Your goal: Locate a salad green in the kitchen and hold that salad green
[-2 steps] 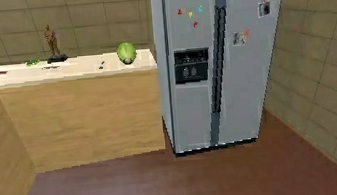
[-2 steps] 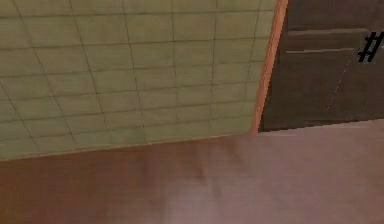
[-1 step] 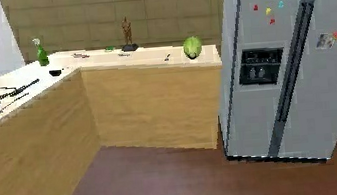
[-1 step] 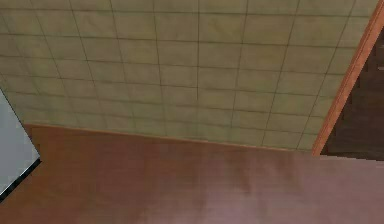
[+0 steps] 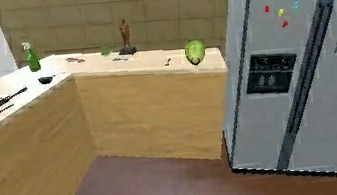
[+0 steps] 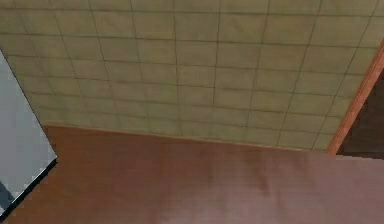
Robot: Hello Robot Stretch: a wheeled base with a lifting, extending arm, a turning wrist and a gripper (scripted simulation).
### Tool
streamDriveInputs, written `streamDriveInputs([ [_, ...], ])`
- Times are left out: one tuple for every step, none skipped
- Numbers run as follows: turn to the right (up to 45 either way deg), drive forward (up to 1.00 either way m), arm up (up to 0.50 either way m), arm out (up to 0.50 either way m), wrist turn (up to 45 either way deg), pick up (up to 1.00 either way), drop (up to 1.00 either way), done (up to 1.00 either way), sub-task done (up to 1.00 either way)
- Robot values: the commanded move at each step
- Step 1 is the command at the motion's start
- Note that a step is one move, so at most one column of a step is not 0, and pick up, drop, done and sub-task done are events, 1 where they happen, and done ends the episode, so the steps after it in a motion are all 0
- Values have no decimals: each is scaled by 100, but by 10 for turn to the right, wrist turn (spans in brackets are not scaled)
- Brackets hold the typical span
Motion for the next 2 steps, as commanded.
streamDriveInputs([
  [-180, 0, 0, 0, 0, 0, 0, 0, 0],
  [0, 100, 0, 0, 0, 0, 0, 0, 0],
])
